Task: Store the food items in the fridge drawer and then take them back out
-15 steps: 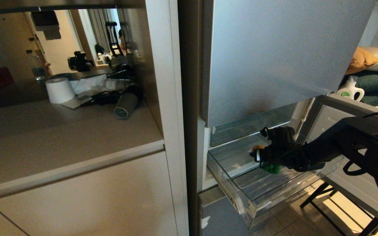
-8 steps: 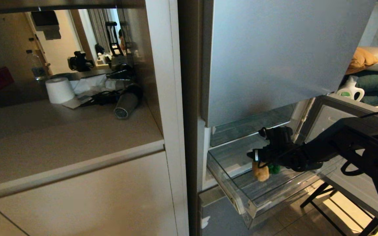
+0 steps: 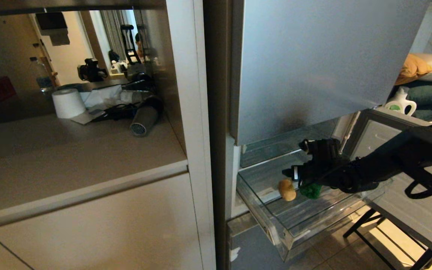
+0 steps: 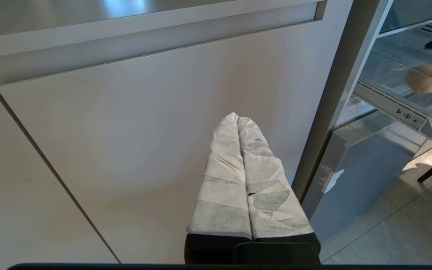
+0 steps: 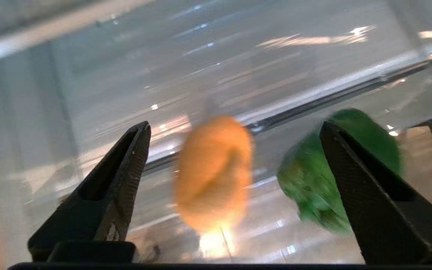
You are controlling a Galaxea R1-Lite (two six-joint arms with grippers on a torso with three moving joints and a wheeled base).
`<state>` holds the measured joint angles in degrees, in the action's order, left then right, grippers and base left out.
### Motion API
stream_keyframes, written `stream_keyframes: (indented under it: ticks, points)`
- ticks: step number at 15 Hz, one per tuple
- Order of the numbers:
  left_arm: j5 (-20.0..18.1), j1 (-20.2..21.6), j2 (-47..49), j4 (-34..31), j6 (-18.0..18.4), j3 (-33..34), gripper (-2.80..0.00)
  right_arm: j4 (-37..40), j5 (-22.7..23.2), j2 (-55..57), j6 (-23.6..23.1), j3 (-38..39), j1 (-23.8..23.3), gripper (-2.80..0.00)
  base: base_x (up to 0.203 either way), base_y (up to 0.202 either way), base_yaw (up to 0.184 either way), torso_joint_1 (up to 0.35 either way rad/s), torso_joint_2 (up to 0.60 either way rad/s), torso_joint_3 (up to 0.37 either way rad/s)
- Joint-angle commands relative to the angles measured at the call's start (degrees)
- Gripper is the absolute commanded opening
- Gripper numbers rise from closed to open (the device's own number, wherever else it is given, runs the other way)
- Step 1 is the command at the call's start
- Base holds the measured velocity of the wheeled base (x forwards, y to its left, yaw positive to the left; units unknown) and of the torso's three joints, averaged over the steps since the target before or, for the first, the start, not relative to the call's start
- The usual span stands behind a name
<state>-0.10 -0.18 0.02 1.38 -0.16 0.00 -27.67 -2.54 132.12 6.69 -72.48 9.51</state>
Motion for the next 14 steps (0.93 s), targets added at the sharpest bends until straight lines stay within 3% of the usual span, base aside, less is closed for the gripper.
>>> stream_keyframes:
  ticks: [1,2,3,7,14]
  points:
    - [0.01,0.01,-0.02,0.03,-0.02,0.62,-2.80,-0.06,0.05,-5.05,0.17,2.82,0.07,0.00,0.000,0.000,0.000,0.000,0.00,0.000]
    - [-0.07,0.01,-0.01,0.03,-0.02,0.62,-2.80,-0.04,0.06,-7.20,0.31,5.03,0.07,0.00,0.000,0.000,0.000,0.000,0.00,0.000]
    - [0.01,0.01,-0.02,0.03,-0.02,0.62,-2.80,-0.02,0.07,-9.53,0.47,7.47,0.07,-2.80,0.000,0.000,0.000,0.000,0.00,0.000]
    - [-0.08,0.01,-0.01,0.03,-0.02,0.62,-2.80,-0.01,0.08,-20.23,1.07,18.27,0.07,-2.80,0.000,0.000,0.000,0.000,0.00,0.000]
    - [0.01,0.01,-0.02,0.03,-0.02,0.62,-2.80,-0.01,-0.26,-39.96,0.92,44.60,-0.74,-2.80,0.000,0.000,0.000,0.000,0.00,0.000]
